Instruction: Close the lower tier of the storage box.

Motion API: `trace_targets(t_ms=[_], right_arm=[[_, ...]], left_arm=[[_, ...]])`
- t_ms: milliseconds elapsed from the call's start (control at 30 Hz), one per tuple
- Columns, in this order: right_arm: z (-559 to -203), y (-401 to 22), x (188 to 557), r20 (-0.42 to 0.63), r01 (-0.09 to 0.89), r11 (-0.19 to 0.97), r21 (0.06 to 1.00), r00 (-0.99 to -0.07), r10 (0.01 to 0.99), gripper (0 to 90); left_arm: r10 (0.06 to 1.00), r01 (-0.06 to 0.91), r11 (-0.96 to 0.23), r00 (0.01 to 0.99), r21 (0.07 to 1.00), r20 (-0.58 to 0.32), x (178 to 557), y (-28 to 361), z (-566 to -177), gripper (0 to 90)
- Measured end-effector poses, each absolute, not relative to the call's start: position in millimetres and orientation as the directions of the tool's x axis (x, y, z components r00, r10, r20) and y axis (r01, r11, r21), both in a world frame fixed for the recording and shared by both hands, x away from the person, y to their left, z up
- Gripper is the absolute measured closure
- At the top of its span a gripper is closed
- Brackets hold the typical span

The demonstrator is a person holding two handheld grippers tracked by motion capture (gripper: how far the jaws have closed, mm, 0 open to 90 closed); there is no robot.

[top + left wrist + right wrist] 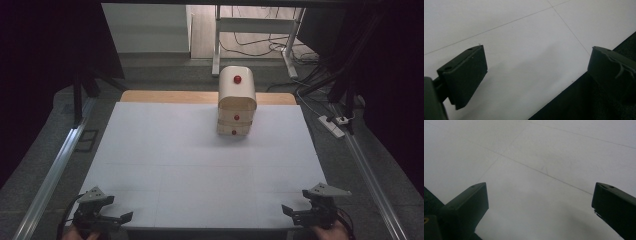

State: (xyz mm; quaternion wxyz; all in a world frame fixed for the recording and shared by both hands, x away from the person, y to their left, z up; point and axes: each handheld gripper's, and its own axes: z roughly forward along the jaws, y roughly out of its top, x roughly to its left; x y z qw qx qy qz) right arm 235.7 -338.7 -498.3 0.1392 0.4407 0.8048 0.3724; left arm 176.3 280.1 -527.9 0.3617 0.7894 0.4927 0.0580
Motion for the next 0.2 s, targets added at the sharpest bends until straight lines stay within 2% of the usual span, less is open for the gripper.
trace_targets(t_ms=[200], right_arm=[[-498.8,-338.4,232.2,0.081,0.609,0.354,0.71,-0.569,0.818,0.6]], left_arm=[[0.819,0.735,-0.251,0.508,0.629,-0.266,176.8,279.9,-527.8,2.7]])
